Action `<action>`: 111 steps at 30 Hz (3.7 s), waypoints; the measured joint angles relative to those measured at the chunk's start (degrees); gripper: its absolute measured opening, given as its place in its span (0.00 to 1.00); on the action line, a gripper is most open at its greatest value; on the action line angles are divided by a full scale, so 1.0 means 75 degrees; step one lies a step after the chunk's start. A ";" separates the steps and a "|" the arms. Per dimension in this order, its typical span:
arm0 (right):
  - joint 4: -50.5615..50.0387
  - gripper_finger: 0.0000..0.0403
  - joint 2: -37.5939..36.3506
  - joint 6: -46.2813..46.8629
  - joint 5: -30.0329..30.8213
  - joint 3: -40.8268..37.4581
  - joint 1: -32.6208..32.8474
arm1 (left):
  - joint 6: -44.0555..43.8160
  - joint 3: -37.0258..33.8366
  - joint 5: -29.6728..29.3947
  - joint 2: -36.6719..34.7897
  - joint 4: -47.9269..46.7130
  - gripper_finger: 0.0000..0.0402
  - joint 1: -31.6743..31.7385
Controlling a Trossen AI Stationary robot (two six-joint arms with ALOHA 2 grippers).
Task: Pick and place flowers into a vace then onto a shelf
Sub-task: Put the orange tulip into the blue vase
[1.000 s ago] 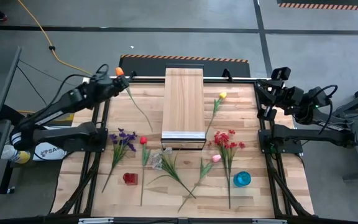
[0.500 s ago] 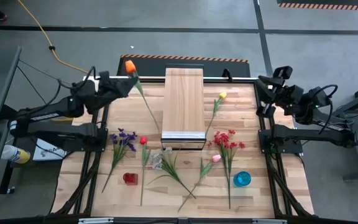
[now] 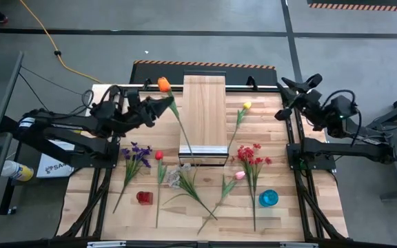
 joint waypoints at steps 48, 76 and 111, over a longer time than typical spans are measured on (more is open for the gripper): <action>-0.2154 0.25 -0.0204 0.1540 0.1605 0.0000 0.0000 | 0.4147 0.6087 -0.1548 0.5280 -0.1147 0.07 -0.2293; -0.2420 0.25 -0.0210 0.1404 0.1299 0.0000 0.0001 | 0.5507 0.7042 -0.0968 0.6949 0.0918 0.07 -0.2286; -0.2876 0.25 -0.0213 0.2822 -0.1341 0.0000 0.0003 | 0.5922 0.9729 -0.1592 0.8541 -0.0912 0.07 -0.2298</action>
